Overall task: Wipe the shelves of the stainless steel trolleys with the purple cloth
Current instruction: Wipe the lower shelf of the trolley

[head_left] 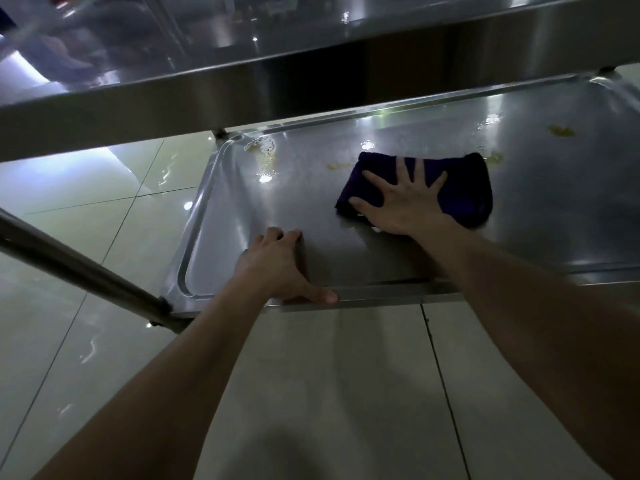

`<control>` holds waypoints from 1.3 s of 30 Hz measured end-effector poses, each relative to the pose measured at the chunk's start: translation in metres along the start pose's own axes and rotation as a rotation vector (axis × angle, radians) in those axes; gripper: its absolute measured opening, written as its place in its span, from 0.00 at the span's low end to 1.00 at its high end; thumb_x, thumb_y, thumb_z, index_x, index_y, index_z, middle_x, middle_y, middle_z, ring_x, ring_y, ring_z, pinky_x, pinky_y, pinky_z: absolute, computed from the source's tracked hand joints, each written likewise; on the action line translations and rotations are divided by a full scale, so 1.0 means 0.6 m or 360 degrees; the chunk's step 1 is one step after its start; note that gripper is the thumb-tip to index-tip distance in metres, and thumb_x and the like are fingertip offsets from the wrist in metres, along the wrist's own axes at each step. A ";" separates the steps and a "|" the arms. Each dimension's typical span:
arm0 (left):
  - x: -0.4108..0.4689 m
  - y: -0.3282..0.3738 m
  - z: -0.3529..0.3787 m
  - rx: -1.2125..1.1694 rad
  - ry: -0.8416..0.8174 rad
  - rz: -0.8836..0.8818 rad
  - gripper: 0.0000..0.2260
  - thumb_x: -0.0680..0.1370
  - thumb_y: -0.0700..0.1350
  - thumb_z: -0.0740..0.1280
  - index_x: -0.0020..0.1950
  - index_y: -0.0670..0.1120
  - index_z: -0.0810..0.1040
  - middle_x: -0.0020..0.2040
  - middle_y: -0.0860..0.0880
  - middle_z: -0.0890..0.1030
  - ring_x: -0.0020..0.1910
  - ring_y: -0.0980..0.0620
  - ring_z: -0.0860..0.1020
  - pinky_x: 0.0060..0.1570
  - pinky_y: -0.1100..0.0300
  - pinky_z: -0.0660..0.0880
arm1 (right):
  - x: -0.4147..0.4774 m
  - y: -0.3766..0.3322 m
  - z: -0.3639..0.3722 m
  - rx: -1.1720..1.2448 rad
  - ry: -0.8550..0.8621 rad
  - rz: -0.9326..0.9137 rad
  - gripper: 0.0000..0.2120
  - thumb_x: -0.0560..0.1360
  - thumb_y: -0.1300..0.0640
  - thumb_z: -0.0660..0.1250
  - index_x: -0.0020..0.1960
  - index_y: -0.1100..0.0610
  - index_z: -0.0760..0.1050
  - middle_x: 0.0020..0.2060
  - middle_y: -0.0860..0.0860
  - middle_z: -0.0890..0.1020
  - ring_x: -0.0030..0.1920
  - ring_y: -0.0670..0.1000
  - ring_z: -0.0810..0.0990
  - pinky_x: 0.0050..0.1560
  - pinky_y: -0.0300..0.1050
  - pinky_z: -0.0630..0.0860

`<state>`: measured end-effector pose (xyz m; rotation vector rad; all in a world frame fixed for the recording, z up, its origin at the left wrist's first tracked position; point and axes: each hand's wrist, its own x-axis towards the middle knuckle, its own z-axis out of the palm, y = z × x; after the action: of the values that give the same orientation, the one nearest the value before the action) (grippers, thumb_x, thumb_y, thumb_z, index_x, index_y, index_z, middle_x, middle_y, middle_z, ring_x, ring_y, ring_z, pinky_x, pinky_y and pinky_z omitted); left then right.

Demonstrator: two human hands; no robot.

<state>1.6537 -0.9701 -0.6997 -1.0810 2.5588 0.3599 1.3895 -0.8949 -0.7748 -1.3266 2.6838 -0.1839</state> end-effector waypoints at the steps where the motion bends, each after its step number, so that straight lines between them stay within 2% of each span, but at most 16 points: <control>1: 0.001 0.000 0.002 0.0013 0.0005 0.0003 0.67 0.55 0.80 0.78 0.86 0.54 0.56 0.82 0.47 0.63 0.80 0.40 0.63 0.77 0.40 0.69 | 0.007 -0.041 0.007 -0.0017 0.0001 -0.0045 0.48 0.68 0.14 0.35 0.85 0.31 0.47 0.87 0.56 0.45 0.85 0.70 0.40 0.74 0.85 0.38; 6: 0.001 -0.004 0.012 -0.0039 0.0059 0.0007 0.67 0.54 0.79 0.79 0.86 0.56 0.55 0.82 0.48 0.63 0.80 0.41 0.64 0.77 0.40 0.69 | 0.032 -0.215 0.035 -0.0043 -0.0038 -0.0252 0.40 0.75 0.18 0.45 0.84 0.31 0.51 0.87 0.58 0.44 0.84 0.71 0.38 0.73 0.86 0.34; 10: 0.001 -0.004 0.015 -0.0065 0.0079 -0.0007 0.68 0.54 0.79 0.79 0.86 0.55 0.55 0.84 0.49 0.61 0.81 0.42 0.63 0.78 0.41 0.68 | 0.030 -0.221 0.037 0.0134 -0.0009 -0.0206 0.34 0.79 0.25 0.53 0.83 0.32 0.59 0.87 0.56 0.51 0.86 0.66 0.42 0.76 0.82 0.35; 13: 0.002 0.001 0.010 -0.0063 0.0046 -0.0046 0.68 0.54 0.78 0.80 0.86 0.56 0.55 0.83 0.49 0.62 0.80 0.41 0.63 0.77 0.41 0.69 | 0.016 -0.191 0.032 0.0308 0.0083 -0.0187 0.30 0.81 0.30 0.58 0.80 0.37 0.65 0.85 0.53 0.58 0.86 0.61 0.48 0.81 0.75 0.41; 17: 0.000 0.003 0.003 -0.0090 -0.0011 -0.0070 0.69 0.54 0.78 0.80 0.87 0.55 0.53 0.83 0.48 0.61 0.81 0.40 0.62 0.77 0.40 0.67 | -0.012 -0.111 0.018 0.0374 0.0155 -0.0119 0.28 0.82 0.35 0.61 0.80 0.40 0.66 0.84 0.52 0.62 0.86 0.57 0.52 0.84 0.69 0.44; 20: -0.003 0.006 -0.004 -0.0115 -0.0064 -0.0068 0.71 0.49 0.80 0.78 0.86 0.54 0.57 0.82 0.47 0.62 0.81 0.39 0.62 0.77 0.40 0.67 | -0.037 0.003 -0.003 0.0340 0.0172 -0.0014 0.29 0.82 0.35 0.60 0.81 0.41 0.65 0.84 0.51 0.61 0.86 0.56 0.51 0.84 0.69 0.45; 23: -0.005 0.022 -0.021 -0.0117 -0.0162 -0.0124 0.73 0.47 0.77 0.81 0.86 0.53 0.58 0.83 0.44 0.60 0.81 0.38 0.62 0.79 0.41 0.67 | -0.070 0.158 -0.029 0.0298 0.0190 0.0195 0.29 0.82 0.34 0.60 0.81 0.40 0.64 0.85 0.51 0.60 0.86 0.55 0.49 0.83 0.70 0.43; 26: 0.000 0.068 -0.049 -0.0089 -0.0202 -0.0137 0.75 0.44 0.76 0.81 0.85 0.49 0.62 0.82 0.42 0.64 0.80 0.38 0.66 0.77 0.44 0.69 | -0.103 0.263 -0.045 0.0308 0.0147 0.0304 0.29 0.82 0.34 0.60 0.81 0.40 0.64 0.85 0.50 0.59 0.87 0.53 0.47 0.83 0.71 0.43; 29: 0.013 0.170 -0.059 -0.0122 -0.0116 0.0071 0.74 0.48 0.78 0.78 0.88 0.51 0.56 0.86 0.44 0.59 0.83 0.40 0.61 0.79 0.44 0.67 | -0.106 0.265 -0.049 0.0258 0.0125 0.0296 0.31 0.81 0.32 0.58 0.82 0.39 0.62 0.85 0.52 0.57 0.86 0.56 0.44 0.80 0.77 0.43; 33: 0.033 0.306 -0.037 -0.0056 -0.0112 0.0205 0.71 0.53 0.78 0.80 0.87 0.49 0.55 0.84 0.44 0.60 0.82 0.41 0.63 0.76 0.42 0.70 | -0.110 0.226 -0.045 0.0125 0.0095 0.0299 0.41 0.74 0.18 0.49 0.84 0.32 0.55 0.87 0.55 0.50 0.86 0.63 0.39 0.75 0.83 0.37; 35: 0.046 0.343 -0.021 0.0009 -0.0096 0.0197 0.70 0.54 0.79 0.80 0.86 0.48 0.57 0.81 0.43 0.63 0.80 0.40 0.64 0.76 0.42 0.71 | -0.109 0.224 -0.046 0.0151 0.0094 0.0321 0.41 0.75 0.18 0.50 0.84 0.33 0.56 0.87 0.55 0.50 0.86 0.63 0.39 0.76 0.82 0.36; 39: 0.060 0.374 0.004 0.0166 -0.0088 0.0123 0.68 0.51 0.79 0.80 0.83 0.48 0.62 0.73 0.42 0.67 0.75 0.40 0.67 0.74 0.43 0.73 | -0.102 0.226 -0.042 0.0269 0.0194 0.0328 0.34 0.79 0.26 0.58 0.82 0.37 0.62 0.84 0.55 0.57 0.85 0.61 0.45 0.79 0.78 0.39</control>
<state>1.4672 -0.8402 -0.6941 -0.9249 2.5444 0.2685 1.3160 -0.7628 -0.7686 -1.0145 2.8081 -0.4702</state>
